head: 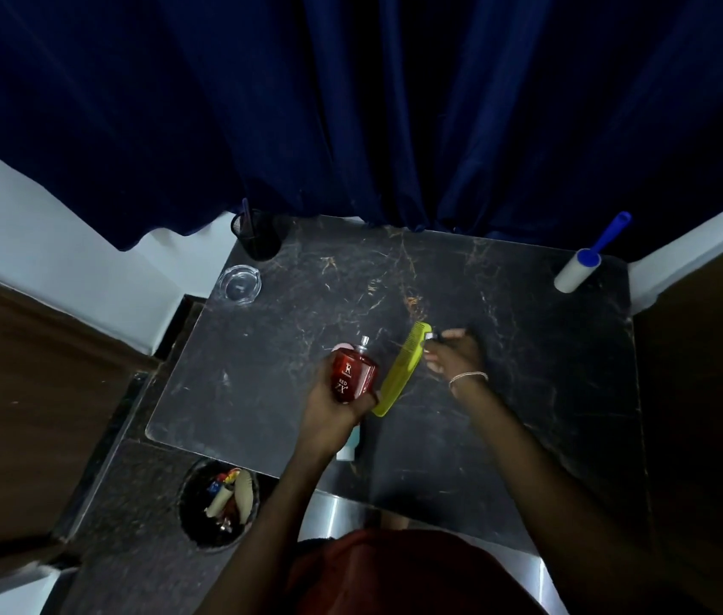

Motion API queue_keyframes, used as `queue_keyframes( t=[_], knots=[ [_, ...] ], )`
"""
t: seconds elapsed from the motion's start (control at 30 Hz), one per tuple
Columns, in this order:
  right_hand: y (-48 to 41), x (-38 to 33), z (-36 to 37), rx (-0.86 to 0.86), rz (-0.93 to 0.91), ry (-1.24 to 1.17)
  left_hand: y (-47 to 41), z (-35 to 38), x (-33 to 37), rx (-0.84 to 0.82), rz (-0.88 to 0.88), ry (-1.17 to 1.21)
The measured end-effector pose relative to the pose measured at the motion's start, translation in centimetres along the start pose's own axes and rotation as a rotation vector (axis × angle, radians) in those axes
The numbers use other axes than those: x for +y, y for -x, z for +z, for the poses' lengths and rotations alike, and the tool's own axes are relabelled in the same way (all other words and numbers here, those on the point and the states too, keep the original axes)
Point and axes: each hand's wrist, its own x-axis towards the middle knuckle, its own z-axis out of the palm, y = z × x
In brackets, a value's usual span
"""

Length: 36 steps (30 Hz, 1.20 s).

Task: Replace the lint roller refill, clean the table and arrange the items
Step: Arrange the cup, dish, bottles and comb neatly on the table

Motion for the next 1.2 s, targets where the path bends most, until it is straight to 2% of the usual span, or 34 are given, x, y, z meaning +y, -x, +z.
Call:
queue_keyframes(
  t=[0.07,0.2,0.5,0.7,0.87,1.2],
  knots=[
    [1.1,-0.9,-0.5,-0.145,-0.003,-0.153,0.0,-0.1,0.0,0.001,0.01,-0.022],
    [3.0,-2.2,-1.3,-0.397,-0.114,-0.24,0.1,0.1,0.5,-0.016,0.072,-0.072],
    [3.9,-3.2,-1.6,-0.567,-0.243,-0.051,1.0,0.6,1.7,-0.083,0.153,-0.132],
    [4.5,-3.2,-1.0,-0.563,-0.277,0.025,1.0,0.6,0.9,-0.06,0.199,-0.302],
    [5.2,-2.8,-0.5,-0.533,-0.328,0.074,1.1,0.6,0.9,-0.059,0.208,-0.277],
    [7.6,-1.2,1.9,-0.388,-0.354,-0.008,0.9,-0.3,0.2,-0.05,0.204,-0.264]
  ],
)
